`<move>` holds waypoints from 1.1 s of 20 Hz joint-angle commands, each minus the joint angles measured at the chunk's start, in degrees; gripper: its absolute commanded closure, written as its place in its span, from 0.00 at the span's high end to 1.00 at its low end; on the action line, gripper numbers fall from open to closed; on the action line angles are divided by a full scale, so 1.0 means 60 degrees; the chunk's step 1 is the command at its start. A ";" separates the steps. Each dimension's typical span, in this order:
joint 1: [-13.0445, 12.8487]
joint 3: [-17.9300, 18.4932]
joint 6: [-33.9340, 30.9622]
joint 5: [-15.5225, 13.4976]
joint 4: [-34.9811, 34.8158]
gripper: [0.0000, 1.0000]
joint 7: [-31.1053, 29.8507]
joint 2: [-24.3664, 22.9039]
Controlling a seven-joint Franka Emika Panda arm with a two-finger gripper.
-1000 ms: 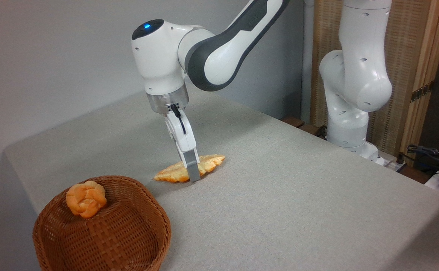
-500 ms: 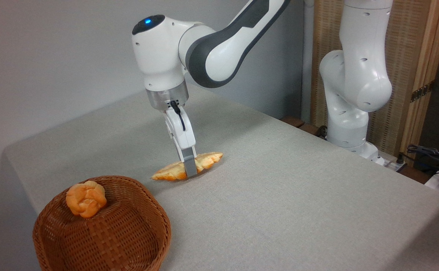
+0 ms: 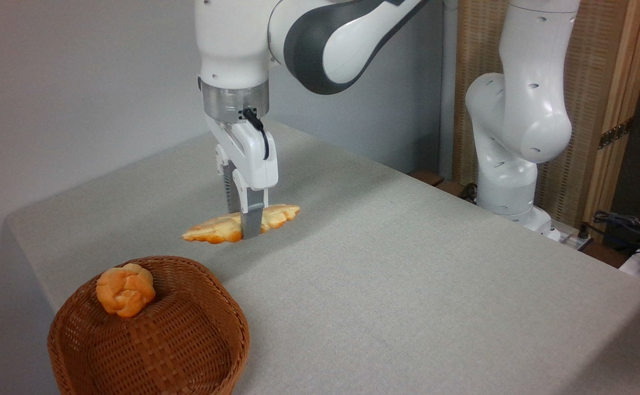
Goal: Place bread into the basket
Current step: 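Lift the bread and carry it over the wicker basket, then lower the bread into the basket beside the bun and release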
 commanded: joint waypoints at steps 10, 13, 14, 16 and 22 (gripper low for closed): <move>-0.0007 0.0609 0.3947 -0.0439 0.0675 1.00 0.0101 0.1474; -0.0007 0.0609 0.3947 -0.0659 0.0675 1.00 0.0115 0.1474; -0.0007 0.0609 0.3947 -0.0659 0.0675 1.00 0.0115 0.1474; -0.0007 0.0609 0.3932 -0.0688 0.0675 1.00 0.0101 0.1445; -0.0021 0.0623 0.3043 -0.0558 0.0675 1.00 -0.0280 0.1065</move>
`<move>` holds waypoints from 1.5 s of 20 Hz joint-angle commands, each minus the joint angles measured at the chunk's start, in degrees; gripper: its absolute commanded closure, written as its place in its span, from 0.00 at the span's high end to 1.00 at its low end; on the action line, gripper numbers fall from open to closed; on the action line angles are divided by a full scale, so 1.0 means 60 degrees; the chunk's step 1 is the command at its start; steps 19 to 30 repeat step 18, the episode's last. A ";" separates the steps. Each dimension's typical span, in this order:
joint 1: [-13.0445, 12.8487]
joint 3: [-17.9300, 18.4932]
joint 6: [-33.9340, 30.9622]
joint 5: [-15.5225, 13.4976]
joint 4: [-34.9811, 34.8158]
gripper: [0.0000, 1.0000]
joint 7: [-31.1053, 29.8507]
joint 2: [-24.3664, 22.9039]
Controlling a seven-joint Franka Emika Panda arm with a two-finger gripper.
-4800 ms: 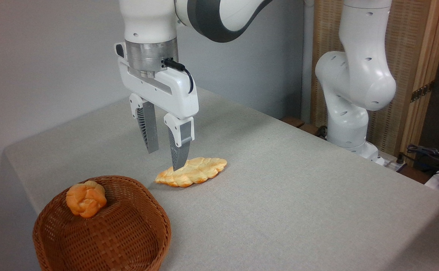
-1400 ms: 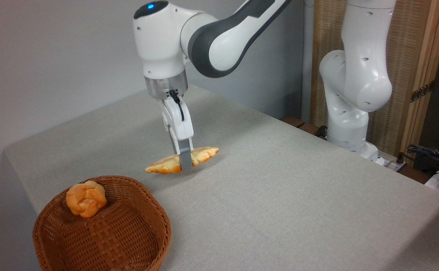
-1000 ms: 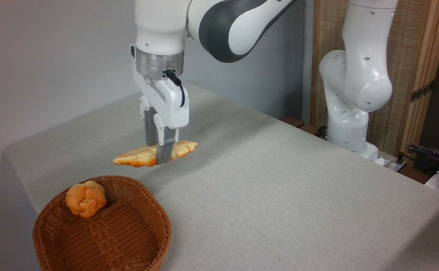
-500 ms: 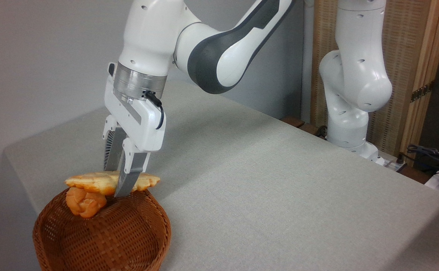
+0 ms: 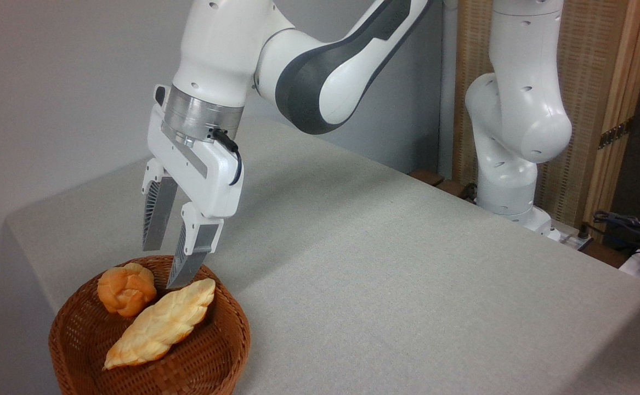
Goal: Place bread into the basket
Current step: 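Lower the bread into the basket beside the bun and release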
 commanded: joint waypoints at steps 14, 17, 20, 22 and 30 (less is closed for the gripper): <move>-0.0084 0.0114 -0.5467 0.1650 0.0760 1.00 -0.1896 -0.1081; -0.0098 0.0099 -0.5468 0.1725 0.0760 1.00 -0.2544 -0.1081; -0.0098 0.0099 -0.5468 0.1725 0.0760 1.00 -0.2573 -0.1081; -0.0098 0.0099 -0.5468 0.1725 0.0760 1.00 -0.2573 -0.1081; -0.0098 0.0099 -0.5468 0.1725 0.0760 1.00 -0.2573 -0.1081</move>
